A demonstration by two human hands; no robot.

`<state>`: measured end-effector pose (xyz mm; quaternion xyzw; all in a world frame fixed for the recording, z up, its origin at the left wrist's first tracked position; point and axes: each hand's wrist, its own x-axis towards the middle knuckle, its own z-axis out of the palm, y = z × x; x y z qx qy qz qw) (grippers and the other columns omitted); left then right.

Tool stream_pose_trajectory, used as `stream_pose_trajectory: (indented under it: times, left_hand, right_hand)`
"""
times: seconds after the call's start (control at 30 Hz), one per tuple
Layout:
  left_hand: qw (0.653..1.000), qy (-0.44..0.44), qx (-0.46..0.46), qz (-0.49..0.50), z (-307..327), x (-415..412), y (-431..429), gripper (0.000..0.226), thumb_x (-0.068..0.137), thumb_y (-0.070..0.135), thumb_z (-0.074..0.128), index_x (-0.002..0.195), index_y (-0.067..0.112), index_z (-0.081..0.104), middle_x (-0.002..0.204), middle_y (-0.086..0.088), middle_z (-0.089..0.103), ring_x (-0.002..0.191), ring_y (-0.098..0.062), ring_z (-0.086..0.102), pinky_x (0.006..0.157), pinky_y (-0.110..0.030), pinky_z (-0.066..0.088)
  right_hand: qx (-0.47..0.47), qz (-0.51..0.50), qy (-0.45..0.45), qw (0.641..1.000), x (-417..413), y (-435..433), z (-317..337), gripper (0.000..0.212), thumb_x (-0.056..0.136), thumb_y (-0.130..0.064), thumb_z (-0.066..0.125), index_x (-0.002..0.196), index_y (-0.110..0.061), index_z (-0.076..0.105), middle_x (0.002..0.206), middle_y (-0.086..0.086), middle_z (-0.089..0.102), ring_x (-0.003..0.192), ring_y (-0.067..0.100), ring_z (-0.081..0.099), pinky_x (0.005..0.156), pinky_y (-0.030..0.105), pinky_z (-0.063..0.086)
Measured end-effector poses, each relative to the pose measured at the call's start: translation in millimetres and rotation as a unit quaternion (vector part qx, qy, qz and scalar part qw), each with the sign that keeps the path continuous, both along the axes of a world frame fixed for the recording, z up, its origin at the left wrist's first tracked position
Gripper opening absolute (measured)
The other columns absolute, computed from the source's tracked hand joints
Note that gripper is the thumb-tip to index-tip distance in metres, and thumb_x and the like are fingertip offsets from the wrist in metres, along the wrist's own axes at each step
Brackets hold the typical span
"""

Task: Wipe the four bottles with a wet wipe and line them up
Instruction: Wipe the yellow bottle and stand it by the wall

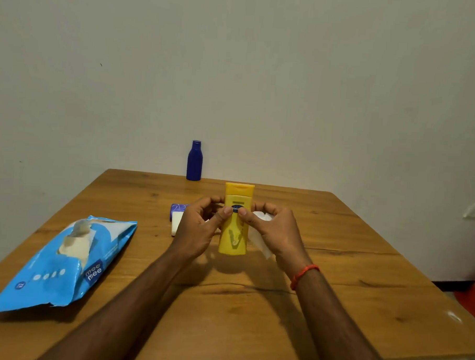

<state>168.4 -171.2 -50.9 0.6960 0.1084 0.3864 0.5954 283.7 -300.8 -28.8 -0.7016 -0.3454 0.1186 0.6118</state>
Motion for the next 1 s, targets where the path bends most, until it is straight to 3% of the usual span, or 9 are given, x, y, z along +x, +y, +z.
stream_pose_trajectory:
  times: [0.13,0.27,0.37,0.47,0.57,0.67,0.8,1.0]
  left_hand:
    - [0.997,0.019,0.061,0.051,8.9,15.1,23.4,0.023,0.094,0.021,0.066,0.116,0.015,0.067,0.106,-0.003,0.073,0.090,-0.010,0.070,0.064,-0.016,0.054]
    - [0.993,0.038,0.078,0.086,13.4,34.5,47.5,0.029,0.093,0.020,0.068,0.120,0.012,0.066,0.113,-0.004,0.073,0.102,-0.015,0.071,0.078,-0.025,0.060]
    - [0.991,0.044,0.073,0.108,17.0,49.9,63.4,0.027,0.093,0.020,0.068,0.120,0.015,0.065,0.111,-0.003,0.073,0.098,-0.014,0.071,0.068,-0.022,0.060]
    - [0.989,0.053,0.058,0.125,19.5,68.3,81.3,0.029,0.093,0.021,0.069,0.120,0.015,0.065,0.110,-0.004,0.073,0.095,-0.014,0.072,0.064,-0.021,0.060]
    - [0.984,0.066,0.055,0.153,16.6,87.3,102.2,0.033,0.090,0.022,0.073,0.122,0.014,0.066,0.111,-0.005,0.073,0.100,-0.019,0.071,0.080,-0.036,0.063]
    - [0.978,0.080,0.052,0.186,12.0,102.4,121.2,0.038,0.086,0.022,0.078,0.121,0.013,0.067,0.110,-0.006,0.073,0.099,-0.020,0.071,0.086,-0.043,0.062]
    - [0.974,0.107,0.007,0.199,6.6,119.3,148.3,0.035,0.083,0.025,0.081,0.112,0.009,0.070,0.105,-0.007,0.074,0.092,-0.022,0.074,0.079,-0.045,0.064]
    - [0.965,0.158,0.011,0.210,-1.0,141.0,182.2,0.029,0.082,0.025,0.082,0.105,0.009,0.072,0.099,-0.008,0.074,0.084,-0.024,0.073,0.076,-0.041,0.064]
  right_hand:
    - [-0.058,0.023,-0.054,0.997,14.5,12.8,8.4,0.030,0.079,-0.038,0.082,0.105,-0.024,0.077,0.104,-0.008,0.076,0.103,0.011,0.068,0.092,0.044,0.056]
    - [-0.121,0.010,-0.115,0.986,29.8,34.4,9.2,0.027,0.082,-0.037,0.079,0.106,-0.025,0.076,0.117,-0.006,0.072,0.113,0.013,0.061,0.096,0.040,0.051]
    - [-0.117,0.001,-0.134,0.984,43.3,54.5,11.3,0.022,0.084,-0.038,0.077,0.103,-0.027,0.075,0.115,-0.006,0.072,0.111,0.013,0.063,0.094,0.039,0.053]
    - [-0.121,-0.018,-0.154,0.980,59.3,79.5,14.1,0.032,0.086,-0.037,0.075,0.113,-0.018,0.073,0.121,0.001,0.071,0.114,0.018,0.063,0.094,0.038,0.053]
    - [-0.144,-0.028,-0.189,0.971,76.4,107.2,13.2,0.042,0.087,-0.039,0.074,0.119,-0.014,0.071,0.121,0.005,0.071,0.113,0.019,0.064,0.093,0.038,0.055]
    - [-0.153,-0.030,-0.188,0.970,92.6,132.4,7.1,0.043,0.086,-0.040,0.074,0.119,-0.012,0.071,0.118,0.005,0.072,0.107,0.019,0.066,0.088,0.037,0.056]
    - [-0.151,-0.035,-0.172,0.973,111.2,165.3,-4.2,0.043,0.085,-0.039,0.075,0.118,-0.012,0.071,0.119,0.006,0.071,0.106,0.019,0.066,0.084,0.034,0.055]
    - [-0.148,-0.058,-0.147,0.976,138.8,204.8,-15.7,0.042,0.085,-0.037,0.075,0.119,-0.013,0.070,0.120,0.006,0.071,0.109,0.023,0.066,0.088,0.038,0.054]
